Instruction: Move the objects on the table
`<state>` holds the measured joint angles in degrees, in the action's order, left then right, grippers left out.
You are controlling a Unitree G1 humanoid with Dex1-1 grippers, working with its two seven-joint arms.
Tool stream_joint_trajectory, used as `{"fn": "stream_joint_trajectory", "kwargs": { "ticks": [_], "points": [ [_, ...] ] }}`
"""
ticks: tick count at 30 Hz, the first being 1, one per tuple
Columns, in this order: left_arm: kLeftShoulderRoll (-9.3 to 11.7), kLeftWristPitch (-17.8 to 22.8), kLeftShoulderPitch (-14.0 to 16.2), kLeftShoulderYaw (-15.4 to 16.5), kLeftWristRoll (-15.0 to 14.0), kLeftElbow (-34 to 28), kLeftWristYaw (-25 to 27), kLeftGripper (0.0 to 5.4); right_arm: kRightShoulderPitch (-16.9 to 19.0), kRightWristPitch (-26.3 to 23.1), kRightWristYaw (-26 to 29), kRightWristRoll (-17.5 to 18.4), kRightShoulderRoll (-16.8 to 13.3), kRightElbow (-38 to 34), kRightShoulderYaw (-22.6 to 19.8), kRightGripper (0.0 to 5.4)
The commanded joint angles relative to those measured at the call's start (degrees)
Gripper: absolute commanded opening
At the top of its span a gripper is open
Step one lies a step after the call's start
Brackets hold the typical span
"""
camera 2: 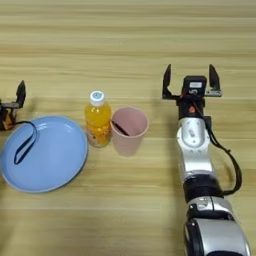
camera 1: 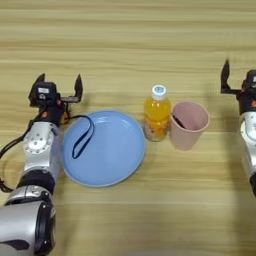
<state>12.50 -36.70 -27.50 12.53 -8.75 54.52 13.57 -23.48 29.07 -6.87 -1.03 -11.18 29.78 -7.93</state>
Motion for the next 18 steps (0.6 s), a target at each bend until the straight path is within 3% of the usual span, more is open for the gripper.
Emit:
{"fn": "stream_joint_trajectory", "kwargs": {
  "ticks": [1, 6, 10, 18],
  "points": [
    [-0.6, 0.8, 1.6, -1.3, 1.9, -2.0, -1.3, 5.39, 6.6, -10.7, 4.1, 2.9, -0.5, -20.6, 1.4, 5.4],
    [-0.9, 0.9, 2.1, -1.4, 2.2, -2.8, -1.8, 5.39, 12.2, -24.7, 9.2, 7.3, 0.8, -40.2, 5.9, 5.4],
    [-0.9, 1.0, 2.3, -1.7, 2.2, -3.0, -2.1, 5.39, 14.5, -34.4, 13.0, 11.9, 2.1, -50.2, 10.7, 5.4],
    [-1.2, 0.7, 2.4, -1.9, 2.3, -3.1, -2.7, 5.39, 17.6, -43.6, 18.0, 15.0, 3.9, -57.3, 19.1, 5.4]
  ]
}}
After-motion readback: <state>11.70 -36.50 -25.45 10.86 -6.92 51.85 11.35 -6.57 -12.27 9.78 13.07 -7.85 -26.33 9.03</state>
